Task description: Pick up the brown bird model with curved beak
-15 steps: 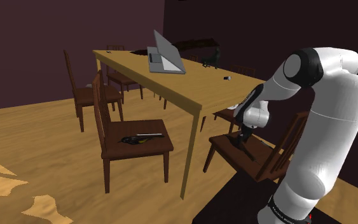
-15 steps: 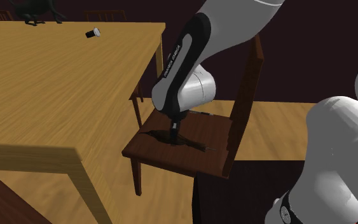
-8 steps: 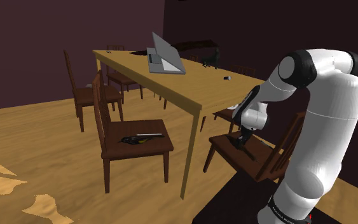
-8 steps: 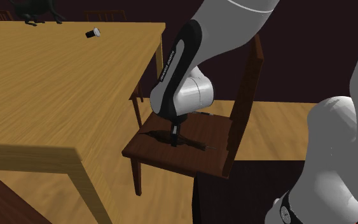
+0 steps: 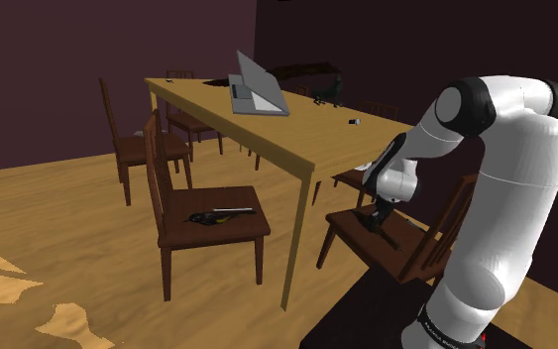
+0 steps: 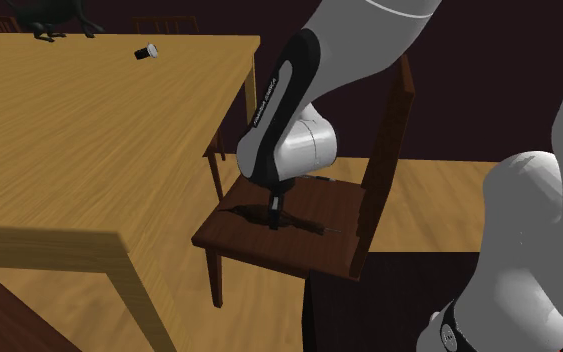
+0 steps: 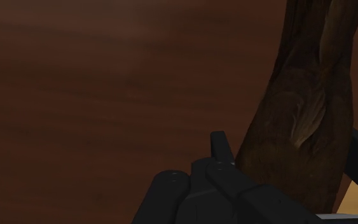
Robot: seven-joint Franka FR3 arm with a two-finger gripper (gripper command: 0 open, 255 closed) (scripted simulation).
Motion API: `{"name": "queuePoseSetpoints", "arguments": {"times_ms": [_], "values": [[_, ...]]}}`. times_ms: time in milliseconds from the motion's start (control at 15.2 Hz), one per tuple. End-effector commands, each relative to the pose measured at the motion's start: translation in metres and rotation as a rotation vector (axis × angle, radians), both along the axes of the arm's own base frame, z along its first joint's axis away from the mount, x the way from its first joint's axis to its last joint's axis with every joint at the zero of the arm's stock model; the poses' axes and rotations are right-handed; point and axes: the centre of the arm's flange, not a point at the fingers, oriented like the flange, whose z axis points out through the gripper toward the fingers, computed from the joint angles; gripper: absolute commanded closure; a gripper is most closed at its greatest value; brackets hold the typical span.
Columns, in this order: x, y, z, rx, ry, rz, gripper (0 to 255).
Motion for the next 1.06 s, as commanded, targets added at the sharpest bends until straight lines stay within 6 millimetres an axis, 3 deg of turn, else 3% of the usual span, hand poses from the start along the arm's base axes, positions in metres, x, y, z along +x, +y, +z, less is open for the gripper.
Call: {"name": "queuePoseSetpoints", "arguments": {"times_ms": [0,858,990], "values": [[0.001,0.000,0.008,0.000,0.000,0.001,255],[0.001,0.000,0.076,0.000,0.000,0.001,255],[0.001,0.000,0.077,0.000,0.000,0.001,255]]}}
